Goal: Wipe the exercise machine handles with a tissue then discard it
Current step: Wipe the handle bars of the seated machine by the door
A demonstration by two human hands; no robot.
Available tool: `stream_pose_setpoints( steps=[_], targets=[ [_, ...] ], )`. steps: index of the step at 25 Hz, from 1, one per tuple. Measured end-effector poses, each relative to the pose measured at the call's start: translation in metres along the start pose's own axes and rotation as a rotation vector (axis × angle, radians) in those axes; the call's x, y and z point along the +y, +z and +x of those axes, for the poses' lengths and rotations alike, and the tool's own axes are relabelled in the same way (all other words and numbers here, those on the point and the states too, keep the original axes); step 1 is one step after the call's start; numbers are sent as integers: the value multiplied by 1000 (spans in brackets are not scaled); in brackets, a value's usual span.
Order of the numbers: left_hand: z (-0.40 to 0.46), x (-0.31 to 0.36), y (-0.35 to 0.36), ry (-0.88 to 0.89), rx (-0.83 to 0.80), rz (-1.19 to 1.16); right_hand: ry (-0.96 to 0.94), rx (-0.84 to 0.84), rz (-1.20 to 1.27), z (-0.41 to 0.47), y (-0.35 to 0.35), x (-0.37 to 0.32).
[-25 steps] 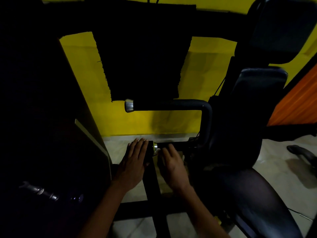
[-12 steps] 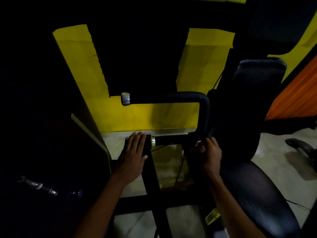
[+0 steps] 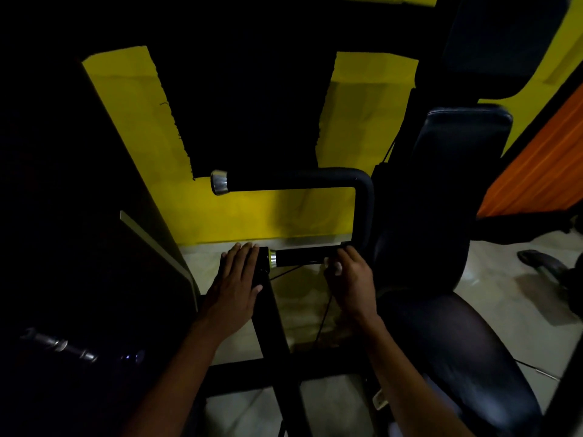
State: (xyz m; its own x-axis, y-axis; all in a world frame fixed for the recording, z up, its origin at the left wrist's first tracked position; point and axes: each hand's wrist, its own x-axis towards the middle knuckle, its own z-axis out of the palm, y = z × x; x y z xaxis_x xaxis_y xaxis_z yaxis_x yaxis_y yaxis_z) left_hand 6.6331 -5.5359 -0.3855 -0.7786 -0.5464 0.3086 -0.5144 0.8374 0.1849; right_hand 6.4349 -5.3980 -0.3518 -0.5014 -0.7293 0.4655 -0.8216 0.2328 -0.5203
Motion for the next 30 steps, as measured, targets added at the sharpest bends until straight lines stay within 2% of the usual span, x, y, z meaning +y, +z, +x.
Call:
stream_pose_setpoints(
  steps=[8,10,13,17,21,26,30],
  targets=[
    [0,-1,-1,11,-22,21,196,142,-72,2,-20,8],
    [-1,0,0,17,-10,39,168,256,-64,22,-38,2],
    [0,1,3,8,9,5,3,360,-68,75,-66,-8],
    [2,5,1,-12,16,-10,-186,224,-176,103,-68,-4],
    [1,6,3,-23,18,3,-328,191,-243,71,-56,12],
    [2,6,0,-25,21,-31,-177,-11,-254,20,-32,31],
    [2,5,3,-35,30,-49,-152,166,-164,65,-63,11]
  ],
)
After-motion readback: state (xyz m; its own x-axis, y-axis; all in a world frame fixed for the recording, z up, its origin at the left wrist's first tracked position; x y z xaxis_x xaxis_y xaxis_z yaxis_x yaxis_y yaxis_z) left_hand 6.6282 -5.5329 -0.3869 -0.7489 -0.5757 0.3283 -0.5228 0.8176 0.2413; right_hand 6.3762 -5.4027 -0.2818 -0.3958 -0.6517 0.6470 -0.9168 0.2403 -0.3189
